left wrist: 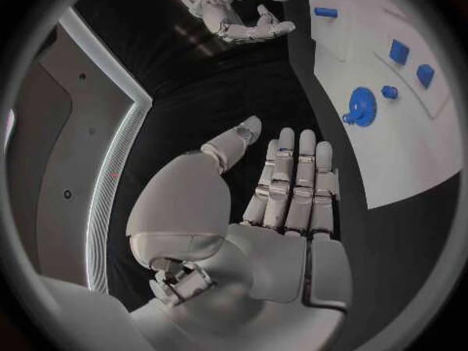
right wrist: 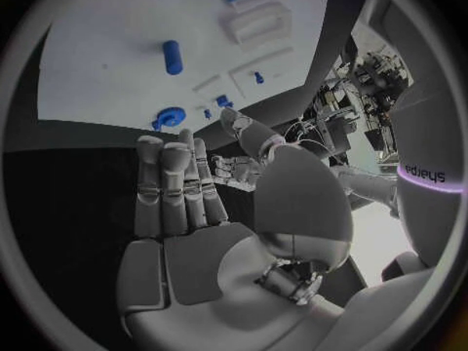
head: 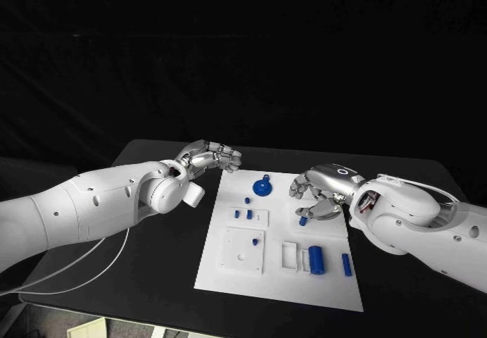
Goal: Assemble the parts on the task board
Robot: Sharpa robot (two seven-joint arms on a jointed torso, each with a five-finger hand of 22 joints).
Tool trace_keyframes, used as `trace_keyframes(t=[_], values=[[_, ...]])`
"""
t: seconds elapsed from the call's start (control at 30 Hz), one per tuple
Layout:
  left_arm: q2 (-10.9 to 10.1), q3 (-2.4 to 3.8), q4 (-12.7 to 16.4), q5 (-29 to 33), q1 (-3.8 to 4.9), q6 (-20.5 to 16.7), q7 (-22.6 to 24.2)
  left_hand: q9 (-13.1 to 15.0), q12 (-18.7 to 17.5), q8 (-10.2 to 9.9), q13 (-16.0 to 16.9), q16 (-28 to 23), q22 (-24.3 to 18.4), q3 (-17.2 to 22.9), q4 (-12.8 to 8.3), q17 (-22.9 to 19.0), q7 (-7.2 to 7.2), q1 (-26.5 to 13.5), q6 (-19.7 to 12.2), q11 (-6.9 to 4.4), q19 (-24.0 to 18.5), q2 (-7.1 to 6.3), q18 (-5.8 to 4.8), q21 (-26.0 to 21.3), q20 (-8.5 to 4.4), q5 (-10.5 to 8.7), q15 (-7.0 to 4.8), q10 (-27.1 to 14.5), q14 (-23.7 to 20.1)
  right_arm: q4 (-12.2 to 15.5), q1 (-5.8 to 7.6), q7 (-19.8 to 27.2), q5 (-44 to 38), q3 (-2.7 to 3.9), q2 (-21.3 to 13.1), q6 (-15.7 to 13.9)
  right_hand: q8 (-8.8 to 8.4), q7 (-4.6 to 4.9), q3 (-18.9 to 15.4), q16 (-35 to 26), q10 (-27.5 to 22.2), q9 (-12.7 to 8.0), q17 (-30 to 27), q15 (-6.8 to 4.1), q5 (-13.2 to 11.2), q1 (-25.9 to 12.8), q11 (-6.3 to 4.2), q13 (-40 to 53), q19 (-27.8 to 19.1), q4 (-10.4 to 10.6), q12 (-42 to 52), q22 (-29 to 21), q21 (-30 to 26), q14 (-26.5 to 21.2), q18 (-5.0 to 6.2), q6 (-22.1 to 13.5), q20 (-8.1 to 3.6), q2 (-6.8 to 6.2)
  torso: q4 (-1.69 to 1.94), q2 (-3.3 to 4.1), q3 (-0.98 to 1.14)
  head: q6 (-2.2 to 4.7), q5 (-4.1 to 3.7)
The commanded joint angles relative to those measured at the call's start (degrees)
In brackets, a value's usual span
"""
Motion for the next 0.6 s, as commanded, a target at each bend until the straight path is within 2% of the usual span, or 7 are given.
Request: trace_keyframes(t=[0.03,0.17,0.23,0.33,0.5,0.6], values=[[0.2,0.05,0.1,0.6,-0.04,0.4,0.7,-0.1,0.1,0.4,-0.1,-0.3,0.1,-0.3,0.0,0.1,0.16,0.4,-0.4,0.07,0.2,0.38,1.02,-0.2,0.29,0.34,-0.09,-0.4,0.4,-1.6,0.05,2.0,0.0,-0.02,0.0,2.8,0.15,-0.04,-0.7,0.3,-0.9,-0.1,0.0,0.64,0.6,-0.6,0.27,-0.5,0.1,0.0,-0.6,0.9,0.0,-0.1,2.73,-0.5,-0.02,0.05,-0.18,-0.27,-0.03,0.05,-0.28],[0.1,0.05,0.1,0.7,-0.08,0.4,0.7,-0.1,0.1,0.4,-0.1,-0.4,0.1,-0.3,0.0,0.1,0.17,0.4,-0.4,0.07,0.2,0.39,1.02,-0.2,0.29,0.34,-0.09,-0.4,0.4,-2.9,0.02,2.0,-0.4,-0.05,0.0,3.7,0.16,0.06,-1.4,0.2,-1.1,-0.1,0.0,0.76,1.0,-0.8,0.37,-0.8,0.1,0.0,-0.6,0.9,0.0,-0.2,2.73,-0.6,0.03,0.03,-0.10,-0.21,-0.09,0.23,-0.32],[0.2,0.05,0.1,0.7,-0.11,0.4,0.7,-0.1,0.1,0.4,-0.1,-0.4,0.1,-0.3,0.0,0.1,0.17,0.4,-0.4,0.07,0.2,0.40,1.02,-0.2,0.29,0.34,-0.09,-0.4,0.4,-3.7,-0.25,2.2,-1.0,-0.13,0.3,3.9,0.18,0.00,-1.9,0.2,-1.2,-0.1,-0.1,0.80,1.2,-1.1,0.42,-1.0,0.0,0.1,-0.6,0.9,-0.1,-0.2,2.73,-0.7,0.07,0.07,-0.12,-0.19,-0.10,0.20,-0.58],[0.2,0.05,0.1,0.7,-0.13,0.5,0.7,-0.1,0.1,0.4,-0.1,-0.4,0.1,-0.3,0.0,0.1,0.17,0.4,-0.4,0.07,0.2,0.40,1.02,-0.2,0.29,0.34,-0.09,-0.4,0.4,-4.4,-1.38,2.2,-1.6,-0.18,0.6,3.8,0.20,0.01,-2.1,0.2,-1.2,-0.1,-0.1,0.80,1.2,-1.1,0.43,-1.1,0.0,0.1,-0.6,0.9,-0.1,-0.2,2.73,-0.7,0.08,0.09,-0.15,-0.21,-0.09,0.29,-0.72],[0.2,0.05,0.1,0.8,-0.17,0.5,0.7,-0.1,0.1,0.4,-0.1,-0.4,0.1,-0.3,0.1,0.1,0.17,0.4,-0.4,0.07,0.2,0.43,1.02,-0.3,0.29,0.34,-0.08,-0.4,0.4,-5.1,-1.97,2.1,-2.5,-0.27,1.2,4.3,0.24,0.01,-2.2,0.2,-1.2,-0.1,-0.1,0.79,1.1,-0.9,0.41,-1.2,0.0,0.1,-0.6,0.9,-0.1,-0.3,2.73,-0.7,0.05,0.14,-0.10,-0.18,0.09,0.18,-0.59],[0.1,0.05,0.0,0.8,-0.24,0.6,0.7,-0.1,0.1,0.4,-0.1,-0.4,0.1,-0.4,0.1,0.2,0.18,0.4,-0.4,0.07,0.2,0.43,1.02,-0.3,0.29,0.34,-0.08,-0.4,0.4,-5.1,-2.05,1.9,-2.8,-0.48,1.3,5.0,0.27,0.00,-2.2,0.3,-1.2,-0.1,-0.1,0.79,1.1,-0.8,0.41,-1.3,0.0,0.1,-0.6,0.9,-0.2,-0.3,2.73,-0.7,0.04,0.17,-0.06,-0.20,0.01,0.11,-0.60]])
